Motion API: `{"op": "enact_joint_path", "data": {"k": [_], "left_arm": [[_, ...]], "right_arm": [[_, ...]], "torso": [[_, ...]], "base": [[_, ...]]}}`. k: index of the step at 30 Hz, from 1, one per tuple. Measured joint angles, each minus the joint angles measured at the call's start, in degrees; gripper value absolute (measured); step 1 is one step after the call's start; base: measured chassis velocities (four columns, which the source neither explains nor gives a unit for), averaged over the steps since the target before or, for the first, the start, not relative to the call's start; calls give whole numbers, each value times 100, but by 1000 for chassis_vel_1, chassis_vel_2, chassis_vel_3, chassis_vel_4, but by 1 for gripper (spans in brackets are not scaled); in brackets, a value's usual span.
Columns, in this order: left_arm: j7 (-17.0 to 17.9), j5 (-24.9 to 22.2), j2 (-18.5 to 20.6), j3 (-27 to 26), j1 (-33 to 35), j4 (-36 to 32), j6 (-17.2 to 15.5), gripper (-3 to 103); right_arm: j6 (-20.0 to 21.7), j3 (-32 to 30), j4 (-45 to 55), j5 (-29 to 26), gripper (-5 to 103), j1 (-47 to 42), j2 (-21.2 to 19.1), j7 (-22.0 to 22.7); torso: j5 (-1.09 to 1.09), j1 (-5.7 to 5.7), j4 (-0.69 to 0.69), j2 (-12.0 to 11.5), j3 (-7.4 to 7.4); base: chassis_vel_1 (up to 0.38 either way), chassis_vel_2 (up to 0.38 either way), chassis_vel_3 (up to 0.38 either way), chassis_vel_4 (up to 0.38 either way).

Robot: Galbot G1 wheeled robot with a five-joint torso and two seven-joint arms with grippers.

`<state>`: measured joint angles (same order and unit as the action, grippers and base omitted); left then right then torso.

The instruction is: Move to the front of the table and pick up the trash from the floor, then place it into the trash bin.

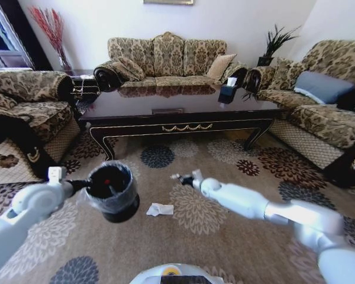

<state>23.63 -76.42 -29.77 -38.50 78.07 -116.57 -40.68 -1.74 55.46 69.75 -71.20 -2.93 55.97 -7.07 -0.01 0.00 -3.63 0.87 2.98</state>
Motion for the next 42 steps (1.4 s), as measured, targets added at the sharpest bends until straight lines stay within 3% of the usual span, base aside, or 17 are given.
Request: {"op": "enact_joint_path", "data": {"k": [3,7,13,22,30,32,34,36,40,42], "left_arm": [[9,-2,-4,178,-42,-7,0,3],[24,5,-49,267,-76,-14,2,3],[35,-44,-19,241,-59,-32,5,3],[57,-133,73,147,-61,-72,36,3],[94,-143,70,50,-58,-108,36,3],[94,-152,71,23,-57,-111,36,3],[94,-152,62,10,-57,-111,38,3],[93,-152,55,9,-58,-111,40,3],[91,-147,44,4,-63,-111,42,3],[90,-147,44,1,-63,-109,42,3]], "right_arm": [[-488,62,23,-331,0,352,144,-555],[-780,152,206,-534,0,560,376,-892],[-981,472,713,-775,0,915,661,-1329],[-1079,1229,1131,-889,0,1583,937,-1568],[-1052,1547,1237,-810,0,1639,1043,-1627],[-1031,1600,1271,-771,2,1614,955,-1628],[-1009,1622,1289,-759,13,1607,889,-1634],[-1003,1627,1291,-757,13,1606,871,-1645],[-975,1647,1289,-757,35,1597,811,-1763],[-974,1651,1288,-756,35,1593,806,-1779]], "torso": [[0,0,-4,0,0],[1,0,1,0,0],[0,0,-1,0,0],[0,0,-1,0,0],[0,0,1,0,0],[1,0,-2,0,0],[1,0,-3,0,0],[1,0,-3,0,0],[1,0,0,0,0],[1,0,0,0,0]], "base": [[0,0,0,0],[0,0,0,0],[0,0,0,0],[0,0,0,0],[0,0,0,0],[0,0,0,0],[0,0,0,0],[0,0,0,0],[0,0,0,0],[0,0,0,0]]}}
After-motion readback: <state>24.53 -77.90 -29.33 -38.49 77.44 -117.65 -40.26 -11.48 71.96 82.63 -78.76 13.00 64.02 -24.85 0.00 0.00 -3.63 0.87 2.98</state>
